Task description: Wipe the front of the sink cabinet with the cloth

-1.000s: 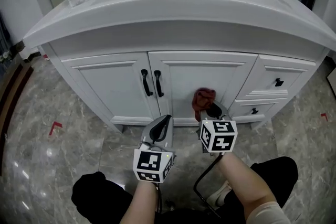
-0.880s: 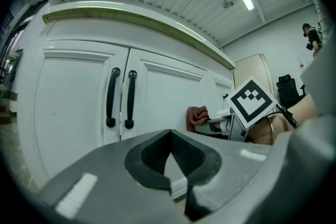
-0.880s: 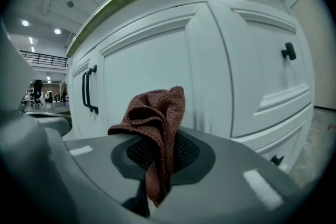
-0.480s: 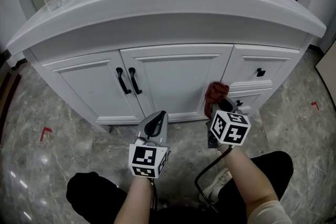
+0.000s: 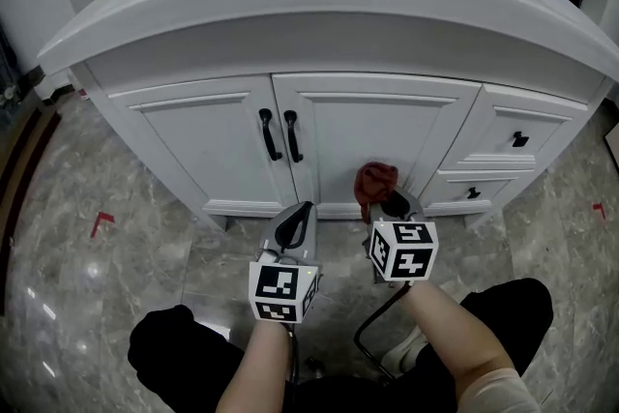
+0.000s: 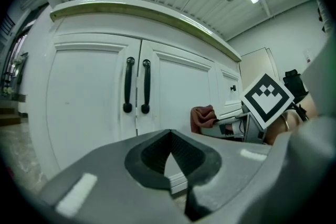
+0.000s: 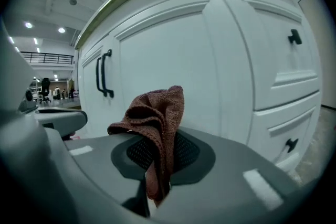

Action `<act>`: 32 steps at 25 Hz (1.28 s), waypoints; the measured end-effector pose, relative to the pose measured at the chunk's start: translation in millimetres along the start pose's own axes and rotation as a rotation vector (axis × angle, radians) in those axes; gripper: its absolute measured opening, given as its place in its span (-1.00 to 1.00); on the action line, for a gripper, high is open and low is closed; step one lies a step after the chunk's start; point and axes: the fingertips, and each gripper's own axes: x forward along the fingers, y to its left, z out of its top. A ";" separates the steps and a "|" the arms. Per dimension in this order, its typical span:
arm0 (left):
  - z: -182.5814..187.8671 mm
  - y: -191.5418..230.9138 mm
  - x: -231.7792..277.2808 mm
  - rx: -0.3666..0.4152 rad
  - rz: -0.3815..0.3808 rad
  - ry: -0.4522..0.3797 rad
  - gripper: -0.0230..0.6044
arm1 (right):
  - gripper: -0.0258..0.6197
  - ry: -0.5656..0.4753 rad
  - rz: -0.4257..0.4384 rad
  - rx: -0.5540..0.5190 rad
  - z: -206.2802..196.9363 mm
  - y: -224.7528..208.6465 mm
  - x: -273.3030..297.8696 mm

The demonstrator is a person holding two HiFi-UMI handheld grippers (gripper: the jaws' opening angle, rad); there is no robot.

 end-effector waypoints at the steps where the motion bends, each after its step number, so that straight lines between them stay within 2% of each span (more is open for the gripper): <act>1: -2.2 7.3 -3.7 -0.001 0.014 0.004 -0.93 | -0.67 0.011 0.027 -0.004 -5.6 14.5 6.6; 9: -13.3 61.8 -35.9 -0.046 0.128 0.016 -0.93 | -0.67 0.062 0.163 -0.017 -37.4 101.2 55.1; 15: -24.2 78.8 -42.5 -0.041 0.159 0.034 -0.93 | -0.67 0.071 0.206 -0.003 -49.0 130.7 74.6; 22: -33.1 71.3 -32.2 -0.059 0.139 0.045 -0.93 | -0.67 0.072 0.189 -0.007 -51.5 112.4 75.2; 26: -35.8 54.6 -19.6 -0.058 0.102 0.048 -0.93 | -0.67 0.077 0.165 -0.015 -54.5 90.8 69.7; 32: -45.6 35.4 -1.1 -0.060 0.062 0.071 -0.93 | -0.67 0.087 0.114 0.031 -61.3 48.1 63.7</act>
